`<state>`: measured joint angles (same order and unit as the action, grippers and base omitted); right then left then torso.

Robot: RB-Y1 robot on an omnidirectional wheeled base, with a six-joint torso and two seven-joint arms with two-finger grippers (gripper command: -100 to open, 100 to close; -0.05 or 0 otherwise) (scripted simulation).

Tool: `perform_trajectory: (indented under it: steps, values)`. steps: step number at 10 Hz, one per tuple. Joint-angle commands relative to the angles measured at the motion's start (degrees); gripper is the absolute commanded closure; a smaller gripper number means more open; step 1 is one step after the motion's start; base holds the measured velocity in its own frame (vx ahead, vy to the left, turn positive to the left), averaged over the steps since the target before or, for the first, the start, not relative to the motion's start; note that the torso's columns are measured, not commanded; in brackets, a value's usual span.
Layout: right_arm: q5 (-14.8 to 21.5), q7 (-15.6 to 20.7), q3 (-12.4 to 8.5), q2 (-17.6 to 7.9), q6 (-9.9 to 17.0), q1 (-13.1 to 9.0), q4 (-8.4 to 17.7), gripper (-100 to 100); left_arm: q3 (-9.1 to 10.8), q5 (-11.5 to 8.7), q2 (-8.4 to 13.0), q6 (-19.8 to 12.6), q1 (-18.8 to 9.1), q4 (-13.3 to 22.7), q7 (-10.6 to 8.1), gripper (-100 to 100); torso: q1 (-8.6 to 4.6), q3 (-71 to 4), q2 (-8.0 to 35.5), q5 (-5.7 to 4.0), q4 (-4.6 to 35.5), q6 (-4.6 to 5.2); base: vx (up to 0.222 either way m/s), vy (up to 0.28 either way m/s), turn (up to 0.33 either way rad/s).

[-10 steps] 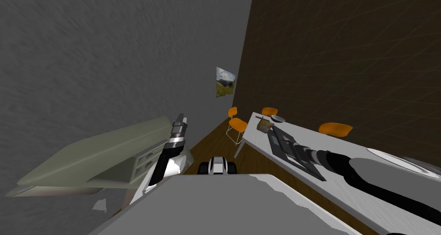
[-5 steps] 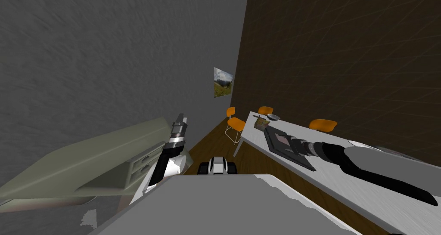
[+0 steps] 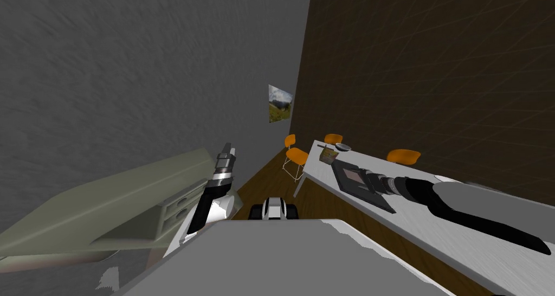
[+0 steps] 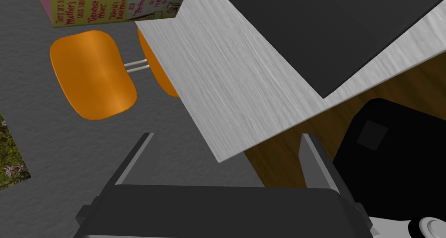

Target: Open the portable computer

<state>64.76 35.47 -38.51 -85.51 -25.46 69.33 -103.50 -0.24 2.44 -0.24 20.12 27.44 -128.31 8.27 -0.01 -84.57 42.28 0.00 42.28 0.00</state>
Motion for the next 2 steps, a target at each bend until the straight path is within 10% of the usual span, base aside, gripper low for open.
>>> perform_trajectory:
  steps: [1, 2]
  values:
    - [0.00, 0.00, 0.00, 0.00, 0.00, 0.00, 0.00, 0, 0.00, 0.00, 0.00, 0.00, 0.00, 0.00, 0.00, 0, 0.01, 0.00, 0.00, 0.01, 0.00, 0.00, 0.000, 0.000, 0.000]
    - [0.00, 0.00, 0.00, 0.00, 0.00, 0.00, 0.00, 0, 0.00, 0.00, 0.00, 0.00, 0.00, 0.00, 0.00, 0, 0.02, 0.00, 0.00, 0.01, 0.00, 0.00, 0.000, 0.000, 0.000]
